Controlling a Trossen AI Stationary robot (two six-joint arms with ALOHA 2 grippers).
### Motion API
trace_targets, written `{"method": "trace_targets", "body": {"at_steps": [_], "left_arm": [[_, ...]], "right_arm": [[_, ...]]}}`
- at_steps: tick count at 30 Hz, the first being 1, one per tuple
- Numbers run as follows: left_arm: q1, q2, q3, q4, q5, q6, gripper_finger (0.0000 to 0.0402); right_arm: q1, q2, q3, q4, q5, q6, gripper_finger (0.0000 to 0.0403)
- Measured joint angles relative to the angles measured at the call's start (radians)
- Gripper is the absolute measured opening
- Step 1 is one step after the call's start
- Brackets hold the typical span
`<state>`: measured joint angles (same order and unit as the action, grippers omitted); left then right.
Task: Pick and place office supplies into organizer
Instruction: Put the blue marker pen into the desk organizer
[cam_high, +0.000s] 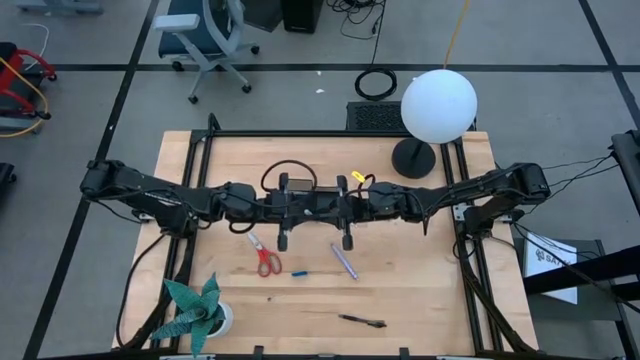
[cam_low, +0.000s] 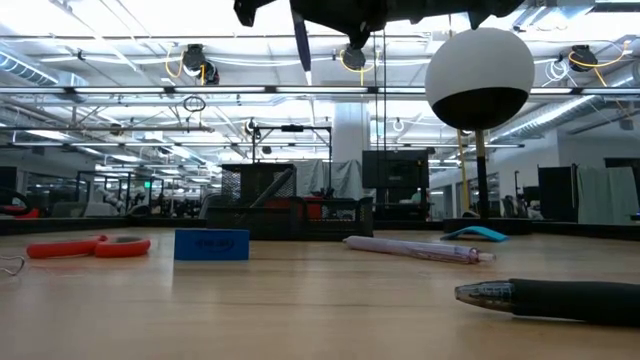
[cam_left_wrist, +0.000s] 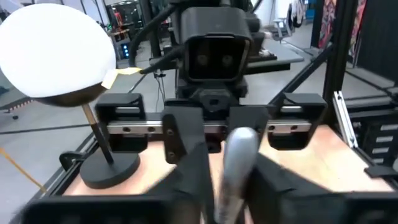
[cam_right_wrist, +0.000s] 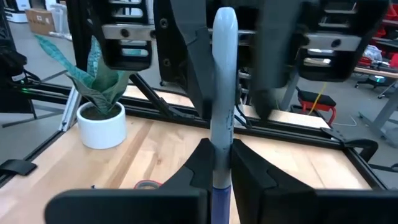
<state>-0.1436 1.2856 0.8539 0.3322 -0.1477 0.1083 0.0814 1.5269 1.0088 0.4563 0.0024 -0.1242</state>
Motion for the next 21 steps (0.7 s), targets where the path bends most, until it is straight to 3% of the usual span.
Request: {"method": "trace_targets", "body": {"at_steps": [1,5,13,21], "left_arm": [[0.0,-0.002,0.0,-0.005,0.001,0.01,0.0043],[-0.012,-0.004,0.0,-0.001,-0.002,0.022,0.0038],[-0.019,-0.007,0.0,0.001,-0.009,0.017,0.0038],[-0.021,-0.024,0.0,-0.024,-0.009,-0.028,0.0038]], "right_arm": [[0.0,0.0,0.0,-0.003,0.001,0.001,0.0024],[0.001,0.0,0.001,-0.006,-0.003,0.012,0.0031],[0.001,0.0,0.001,-0.021,-0.006,0.058,0.0133],[0.006,-0.05,0.0,-0.031,-0.001,-0.008,0.0184]]}}
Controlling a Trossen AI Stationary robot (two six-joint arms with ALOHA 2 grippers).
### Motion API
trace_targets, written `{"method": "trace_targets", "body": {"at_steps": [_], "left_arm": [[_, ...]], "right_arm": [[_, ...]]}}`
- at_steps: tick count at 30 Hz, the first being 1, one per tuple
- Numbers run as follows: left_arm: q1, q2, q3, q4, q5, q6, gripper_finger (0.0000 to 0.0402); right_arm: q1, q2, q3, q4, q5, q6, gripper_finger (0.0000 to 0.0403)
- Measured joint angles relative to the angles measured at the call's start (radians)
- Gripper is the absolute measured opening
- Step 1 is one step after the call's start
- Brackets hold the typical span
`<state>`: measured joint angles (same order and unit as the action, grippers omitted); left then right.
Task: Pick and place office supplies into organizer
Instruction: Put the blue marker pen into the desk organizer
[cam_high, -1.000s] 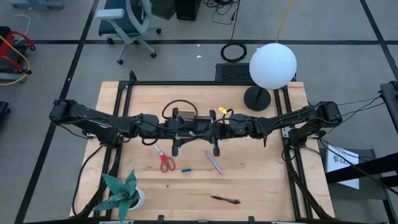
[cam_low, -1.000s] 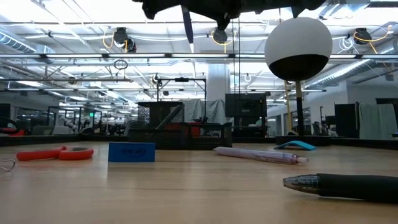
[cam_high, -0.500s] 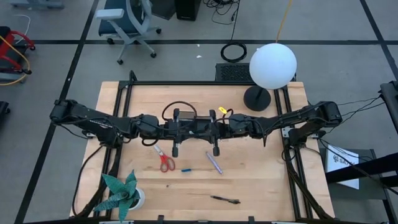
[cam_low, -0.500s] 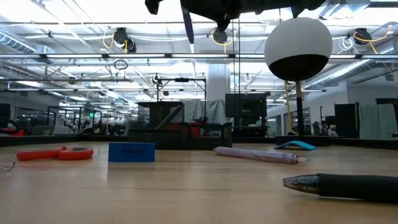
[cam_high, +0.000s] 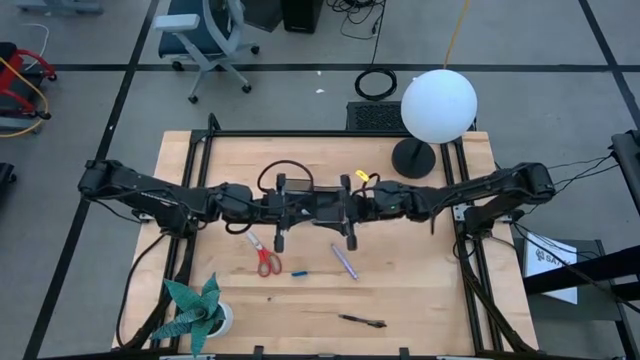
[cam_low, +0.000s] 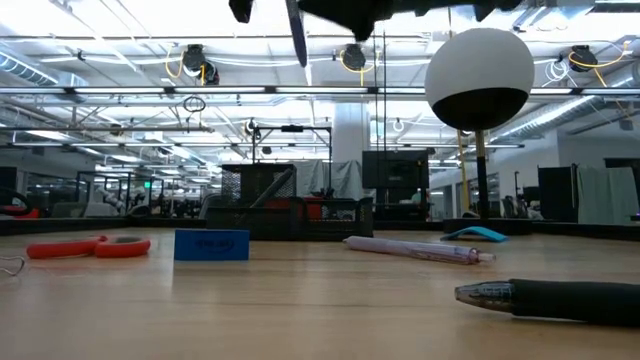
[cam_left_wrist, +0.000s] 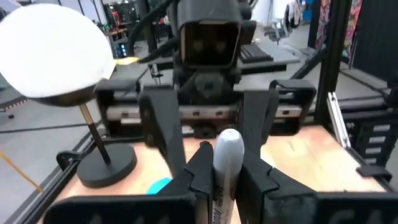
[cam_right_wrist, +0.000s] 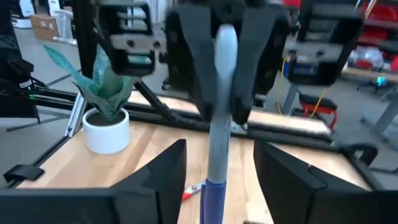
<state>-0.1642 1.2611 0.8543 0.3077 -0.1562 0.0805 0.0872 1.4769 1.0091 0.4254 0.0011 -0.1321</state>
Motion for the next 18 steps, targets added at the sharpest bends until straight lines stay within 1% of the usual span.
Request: {"method": "trace_targets", "body": {"at_steps": [6,7,9,11,14,16,18], "left_arm": [[0.0,0.0,0.0,-0.013,0.007,-0.054,0.0038],[0.0,0.0,0.0,-0.011,0.007,-0.07,0.0038],[0.004,0.0,0.0,-0.012,0.012,-0.107,0.0038],[0.009,0.0,0.0,-0.009,0.048,-0.156,0.0038],[0.011,0.0,0.0,-0.007,0.086,-0.217,0.0038],[0.009,0.005,0.0,-0.006,0.108,-0.24,0.0038],[0.005,0.01,0.0,0.0,0.124,-0.259,0.0038]], "right_arm": [[0.036,-0.132,0.0,-0.177,0.004,-0.084,0.0193],[0.05,-0.151,0.0,-0.207,0.006,-0.12,0.0193],[0.09,-0.168,0.0,-0.239,0.055,-0.238,0.0192],[0.147,-0.172,0.0,-0.276,0.151,-0.41,0.0192],[0.243,-0.141,0.0,-0.273,0.351,-0.74,0.0194],[0.298,-0.094,0.0,-0.238,0.5,-0.97,0.0196],[0.338,-0.036,0.0,-0.161,0.635,-1.208,0.0196]]}}
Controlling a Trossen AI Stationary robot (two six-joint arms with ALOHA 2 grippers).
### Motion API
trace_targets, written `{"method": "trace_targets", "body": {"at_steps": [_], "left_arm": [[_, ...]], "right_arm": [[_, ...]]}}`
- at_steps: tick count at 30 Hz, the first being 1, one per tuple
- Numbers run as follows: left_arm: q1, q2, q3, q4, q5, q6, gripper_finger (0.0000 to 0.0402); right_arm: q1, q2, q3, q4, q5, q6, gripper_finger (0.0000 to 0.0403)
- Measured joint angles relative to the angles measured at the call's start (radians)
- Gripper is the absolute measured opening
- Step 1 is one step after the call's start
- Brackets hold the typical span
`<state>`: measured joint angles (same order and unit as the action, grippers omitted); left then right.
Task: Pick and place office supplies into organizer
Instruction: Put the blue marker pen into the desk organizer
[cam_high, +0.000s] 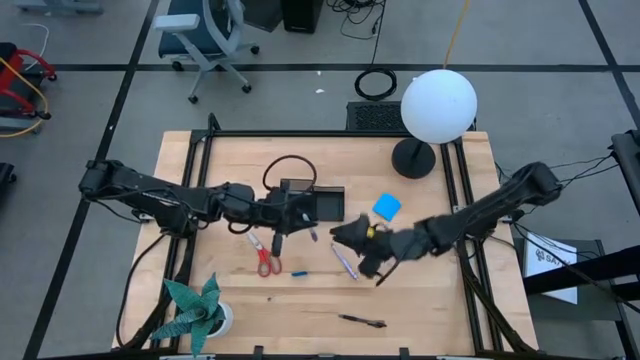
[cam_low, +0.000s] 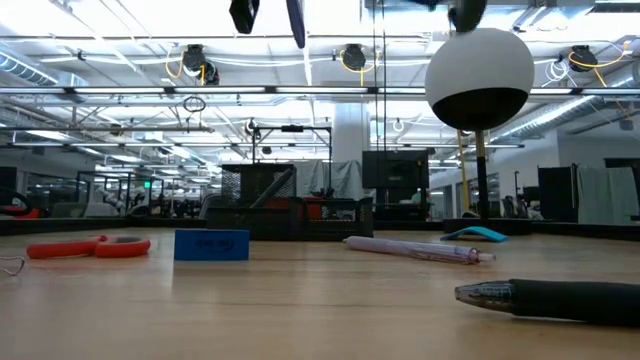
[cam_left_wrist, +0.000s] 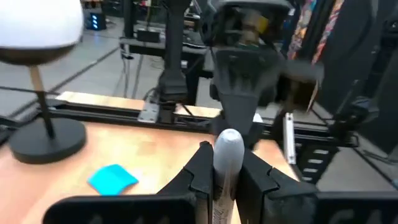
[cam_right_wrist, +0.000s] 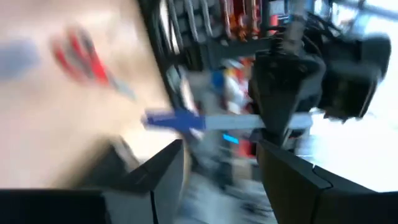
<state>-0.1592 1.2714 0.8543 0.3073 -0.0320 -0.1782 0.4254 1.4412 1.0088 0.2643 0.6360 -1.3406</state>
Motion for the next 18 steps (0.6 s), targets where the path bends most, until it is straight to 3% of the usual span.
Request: {"method": "trace_targets", "body": {"at_steps": [4,8,12,18], "left_arm": [[0.001,0.001,0.0,0.033,0.087,-0.078,0.0038],[-0.005,0.0,0.0,0.037,0.136,-0.149,0.0038],[-0.015,0.0,0.0,0.038,0.139,-0.186,0.0038],[-0.021,0.0,0.0,0.031,0.146,-0.203,0.0038]], "right_arm": [[0.04,0.119,0.0,0.262,0.18,-0.491,0.0192],[0.042,0.217,0.0,0.458,0.2,-0.845,0.0186],[0.039,0.28,0.0,0.548,0.189,-1.053,0.0185],[0.026,0.323,0.0,0.596,0.046,-1.143,0.0185]]}}
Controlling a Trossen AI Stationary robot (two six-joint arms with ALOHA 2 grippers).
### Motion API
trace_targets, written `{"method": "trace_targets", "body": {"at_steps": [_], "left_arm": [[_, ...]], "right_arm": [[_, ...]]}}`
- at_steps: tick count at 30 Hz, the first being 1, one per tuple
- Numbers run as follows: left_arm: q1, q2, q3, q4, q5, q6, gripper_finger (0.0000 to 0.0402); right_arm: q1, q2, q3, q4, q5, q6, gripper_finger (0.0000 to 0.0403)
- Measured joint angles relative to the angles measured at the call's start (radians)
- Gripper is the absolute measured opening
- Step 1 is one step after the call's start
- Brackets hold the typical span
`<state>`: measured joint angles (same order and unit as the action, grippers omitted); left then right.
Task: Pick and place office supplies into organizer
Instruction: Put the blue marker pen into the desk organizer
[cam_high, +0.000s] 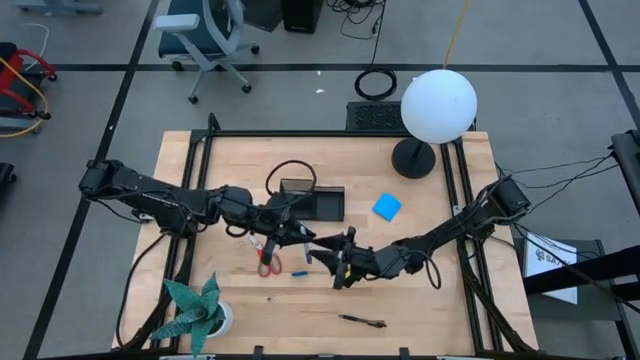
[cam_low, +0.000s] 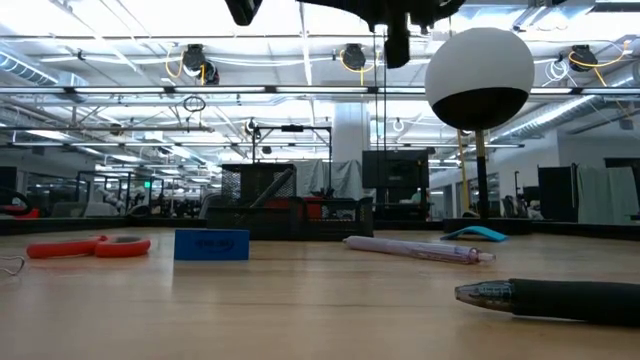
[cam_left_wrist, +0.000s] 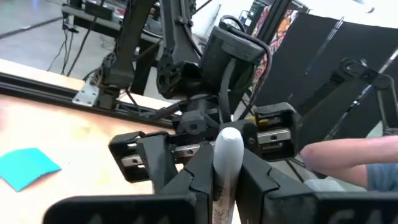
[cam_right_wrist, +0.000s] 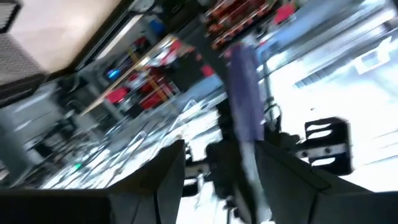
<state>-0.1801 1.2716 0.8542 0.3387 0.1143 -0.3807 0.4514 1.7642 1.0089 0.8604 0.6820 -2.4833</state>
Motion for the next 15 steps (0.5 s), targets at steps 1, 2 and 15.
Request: {"method": "trace_targets", "body": {"at_steps": [1,2,15], "left_arm": [[0.001,0.0,0.0,0.003,-0.004,0.001,0.0038],[0.002,0.0,0.0,0.003,-0.009,0.001,0.0038],[0.002,0.024,0.0,0.032,-0.014,0.021,0.0038]], "right_arm": [[-0.001,0.004,0.0,-0.001,-0.026,-0.006,0.0185],[-0.002,0.006,0.0,-0.008,-0.033,-0.013,0.0185],[-0.05,0.004,0.0,0.023,-0.144,-0.043,0.0184]]}}
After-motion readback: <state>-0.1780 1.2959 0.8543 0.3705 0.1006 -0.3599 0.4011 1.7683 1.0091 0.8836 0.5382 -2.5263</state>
